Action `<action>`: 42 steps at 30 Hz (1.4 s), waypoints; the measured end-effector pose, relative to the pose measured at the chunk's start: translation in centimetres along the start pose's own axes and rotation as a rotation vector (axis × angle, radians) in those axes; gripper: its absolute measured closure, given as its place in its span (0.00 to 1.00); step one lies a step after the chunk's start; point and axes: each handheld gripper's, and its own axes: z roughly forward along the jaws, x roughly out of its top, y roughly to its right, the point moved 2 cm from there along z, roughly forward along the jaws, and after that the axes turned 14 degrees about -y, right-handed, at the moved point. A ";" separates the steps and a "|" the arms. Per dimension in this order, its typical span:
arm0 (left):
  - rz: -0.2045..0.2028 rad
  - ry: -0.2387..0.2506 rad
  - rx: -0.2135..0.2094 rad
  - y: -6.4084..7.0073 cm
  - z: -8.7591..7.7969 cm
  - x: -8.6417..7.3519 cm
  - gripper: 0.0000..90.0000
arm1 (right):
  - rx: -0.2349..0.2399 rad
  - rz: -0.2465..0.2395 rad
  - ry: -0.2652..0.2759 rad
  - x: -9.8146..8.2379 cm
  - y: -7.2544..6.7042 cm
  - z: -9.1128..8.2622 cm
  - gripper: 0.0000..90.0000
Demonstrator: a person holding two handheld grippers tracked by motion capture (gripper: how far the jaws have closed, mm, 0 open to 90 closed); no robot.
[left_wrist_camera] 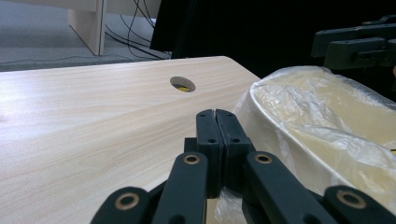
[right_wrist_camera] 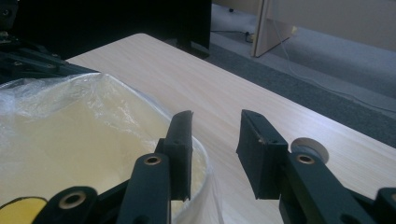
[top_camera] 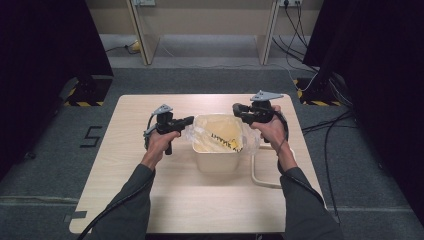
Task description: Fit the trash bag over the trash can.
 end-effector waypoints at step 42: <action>-0.066 0.003 -0.012 0.4 -5.3 -2.7 0.46 | -0.042 0.135 -0.087 -5.7 -0.6 -1.8 0.54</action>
